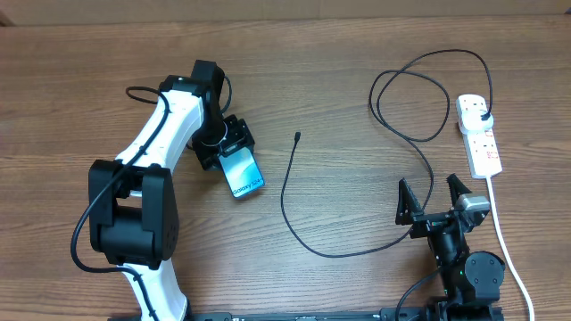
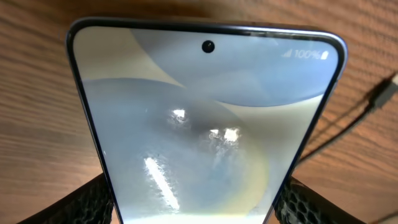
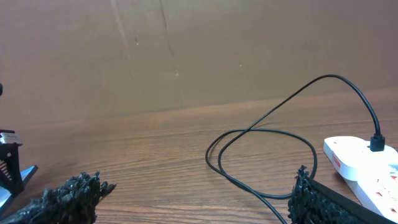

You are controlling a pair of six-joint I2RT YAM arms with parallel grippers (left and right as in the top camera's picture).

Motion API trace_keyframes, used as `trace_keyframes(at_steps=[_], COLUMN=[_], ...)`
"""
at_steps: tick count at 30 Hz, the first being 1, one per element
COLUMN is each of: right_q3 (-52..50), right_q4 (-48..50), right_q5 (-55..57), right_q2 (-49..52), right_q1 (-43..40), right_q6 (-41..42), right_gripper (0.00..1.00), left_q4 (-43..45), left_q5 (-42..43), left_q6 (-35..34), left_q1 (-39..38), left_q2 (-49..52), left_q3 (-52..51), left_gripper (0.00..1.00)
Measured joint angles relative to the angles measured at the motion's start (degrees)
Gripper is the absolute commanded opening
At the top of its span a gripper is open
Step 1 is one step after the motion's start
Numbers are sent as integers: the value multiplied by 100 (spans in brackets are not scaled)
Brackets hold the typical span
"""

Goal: Plug charger to phone and switch on socket
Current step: 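Carry the phone with the left gripper toward the table center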

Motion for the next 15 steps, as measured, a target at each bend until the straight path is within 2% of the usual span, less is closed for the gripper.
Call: trace_keyframes(at_steps=[10, 15], right_q3=[0, 0], right_q4=[2, 0], right_q5=[0, 0], right_q2=[0, 0], right_q1=[-2, 0], right_q6=[0, 0], right_gripper=[100, 100], left_q4=[-57, -81], left_q5=[402, 623], left_q6=[0, 87], left_q1=[0, 0], left_q2=[0, 0], left_q3=[0, 0], left_gripper=[76, 73])
